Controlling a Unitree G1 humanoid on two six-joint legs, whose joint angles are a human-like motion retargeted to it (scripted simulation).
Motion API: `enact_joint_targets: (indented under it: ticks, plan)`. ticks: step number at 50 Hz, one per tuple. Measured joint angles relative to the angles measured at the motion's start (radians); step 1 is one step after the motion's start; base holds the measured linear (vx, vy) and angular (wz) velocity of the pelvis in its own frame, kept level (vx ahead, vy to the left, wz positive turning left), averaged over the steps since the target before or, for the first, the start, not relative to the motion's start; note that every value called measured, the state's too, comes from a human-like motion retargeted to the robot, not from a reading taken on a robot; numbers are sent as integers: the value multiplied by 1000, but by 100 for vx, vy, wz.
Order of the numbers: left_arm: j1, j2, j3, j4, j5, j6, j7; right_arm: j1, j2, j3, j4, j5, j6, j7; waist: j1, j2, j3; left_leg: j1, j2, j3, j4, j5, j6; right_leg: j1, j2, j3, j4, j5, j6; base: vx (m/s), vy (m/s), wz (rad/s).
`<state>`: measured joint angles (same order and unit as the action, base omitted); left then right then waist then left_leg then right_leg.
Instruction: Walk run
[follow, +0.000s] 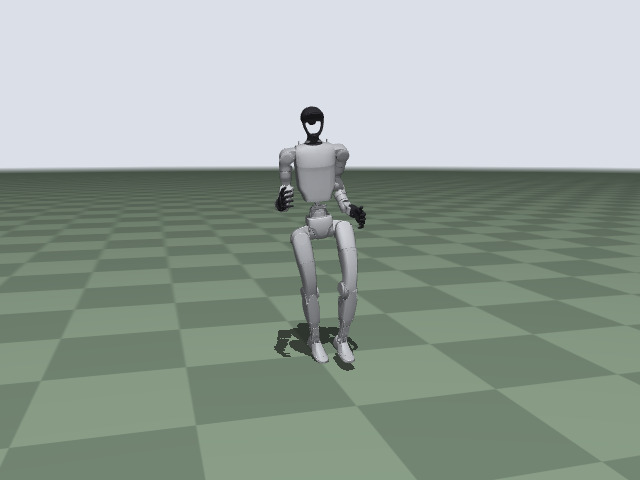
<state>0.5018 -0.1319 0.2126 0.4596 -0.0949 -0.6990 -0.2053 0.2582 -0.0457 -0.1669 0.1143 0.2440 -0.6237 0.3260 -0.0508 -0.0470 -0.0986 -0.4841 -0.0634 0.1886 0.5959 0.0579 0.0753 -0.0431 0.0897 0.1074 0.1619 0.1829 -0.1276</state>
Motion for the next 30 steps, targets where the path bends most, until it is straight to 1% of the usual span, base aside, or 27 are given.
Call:
enact_joint_targets:
  ticks: [2, 3, 5, 6, 7, 8, 9, 10, 11, 12, 13, 14, 15, 17, 18, 20, 23, 25, 26, 27, 28, 29, 30]
  plan:
    - [13, 23, 15, -3, 22, -12, 8, 30, -25, -6, -37, -16, -7, 27, 41, -3, -4, -8, -28, -9, -250, -40, 58, 67, 18, -25, -27, 120, 33, 132, -23, -41]
    - [11, 30, 18, -10, 33, -14, 14, 48, -37, -11, -51, -37, -5, 35, 71, -10, -1, -5, -65, -51, -353, -63, 74, 102, 12, -41, -32, 177, 56, 133, -19, -44]
    - [-7, 43, 10, -37, 53, -17, 30, 75, -49, -23, -63, -94, -3, 39, 98, -13, 2, 0, -72, -61, -472, -83, 48, 154, 4, -91, -12, 277, 114, 137, -19, -33]
    - [-19, 48, 3, -59, 68, -17, 46, 83, -49, -20, -56, -123, -3, 33, 120, -12, 9, -1, -55, -8, -466, 3, 101, 164, 8, -86, 49, 315, 156, 151, -28, -40]
    - [-32, 56, -4, -81, 85, -17, 64, 90, -46, -16, -46, -151, -3, 28, 128, -16, 13, 5, -45, 43, -441, 46, 147, 159, 12, -87, 139, 341, 202, 146, -45, -19]
    - [-47, 66, -13, -102, 106, -16, 88, 96, -38, -10, -29, -177, -2, 25, 111, -32, 11, 25, -46, 90, -378, 0, 177, 127, 18, -98, 289, 341, 255, 139, -45, 57]
    - [-53, 71, -29, -112, 134, -15, 124, 115, -20, -4, 1, -217, -5, 24, 79, -44, 3, 34, -88, 26, -293, -66, 187, 96, 39, -103, 434, 341, 299, 147, -35, 125]
    - [-55, 74, -48, -116, 164, -15, 166, 139, 4, 2, 39, -263, -9, 23, 42, -55, -8, 38, -151, -93, -196, -142, 187, 66, 66, -107, 576, 341, 338, 153, -21, 97]
    - [-113, 68, -30, -92, 161, -16, 200, 135, 23, 9, 93, -297, -8, 23, 13, -31, -17, 10, -154, -175, -149, -170, 167, 13, 113, -68, 622, 341, 362, 141, -21, 42]
    - [-168, 58, -12, -70, 143, -10, 216, 134, 41, 19, 144, -325, -3, 21, -6, -7, -26, 3, -126, -202, -115, -197, 151, -40, 147, -43, 662, 316, 368, 114, -29, -31]
    - [-220, 39, 2, -52, 92, 13, 198, 140, 59, 36, 188, -339, 10, 15, -7, 19, -34, 35, -40, -118, -105, -223, 142, -94, 159, -42, 691, 243, 338, 99, -26, -28]
    - [-258, 9, -15, -53, 31, 34, 182, 160, 68, 47, 210, -328, 15, 30, -8, 39, -37, 78, 4, -90, -119, -239, 129, -141, 151, -53, 691, 177, 311, 86, -21, -13]
    - [-291, -26, -48, -63, -35, 56, 168, 187, 72, 54, 220, -304, 16, 54, -10, 56, -38, 125, 26, -91, -145, -250, 115, -184, 134, -70, 675, 114, 285, 102, -19, -18]
    - [-322, -18, -65, -121, -117, 59, 167, 249, 44, 45, 210, -277, -1, 75, -4, 72, -27, 201, 10, -114, -214, -216, 93, -254, 62, -74, 594, 4, 243, 131, -22, -8]
    - [-327, 4, -76, -150, -115, 57, 178, 279, 28, 33, 201, -275, -15, 70, -25, 86, -20, 243, 4, -138, -257, -182, 79, -283, 16, -105, 529, -39, 226, 126, -17, 58]
    - [-317, 62, -104, -209, -52, 51, 209, 329, -7, 14, 183, -286, -45, 49, -74, 105, -15, 318, 4, -143, -325, -98, 48, -328, -59, -144, 360, -90, 208, 99, -11, 99]
    - [-285, 147, -141, -267, 52, 54, 254, 373, -29, -21, 159, -309, -80, 24, -143, 101, -11, 418, -9, -154, -361, 17, -1, -357, -94, -47, 82, -172, 189, 122, -27, 100]
    - [-259, 202, -174, -289, 95, 56, 287, 378, -18, -25, 150, -306, -88, 8, -168, 106, -5, 484, 20, -152, -369, 86, -33, -347, -93, 73, -59, -231, 170, 98, -35, 62]
    - [-246, 227, -189, -294, 100, 56, 296, 369, -9, -16, 145, -284, -85, 2, -171, 102, -2, 516, 36, -136, -354, 117, -48, -337, -106, 88, -93, -225, 178, 88, -38, 61]
    - [-234, 249, -202, -294, 102, 57, 298, 357, 0, -8, 139, -257, -82, -1, -184, 93, 3, 542, 46, -130, -322, 150, -60, -325, -120, 96, -107, -185, 198, 114, -51, 115]
    - [-223, 266, -210, -288, 97, 57, 286, 342, 10, -2, 131, -221, -77, 1, -220, 75, 10, 558, 43, -145, -257, 186, -67, -311, -138, 89, -84, -76, 241, 127, -61, 134]
    - [-208, 279, -199, -274, 95, 57, 262, 324, 17, 9, 125, -184, -72, 9, -233, 69, 5, 547, 56, -140, -166, 238, -83, -304, -139, 65, -39, -58, 211, 131, -68, 106]
    - [-190, 290, -177, -258, 95, 56, 231, 303, 23, 24, 122, -148, -66, 20, -233, 69, -7, 523, 77, -126, -62, 298, -103, -301, -131, 34, 16, -85, 145, 129, -71, 21]
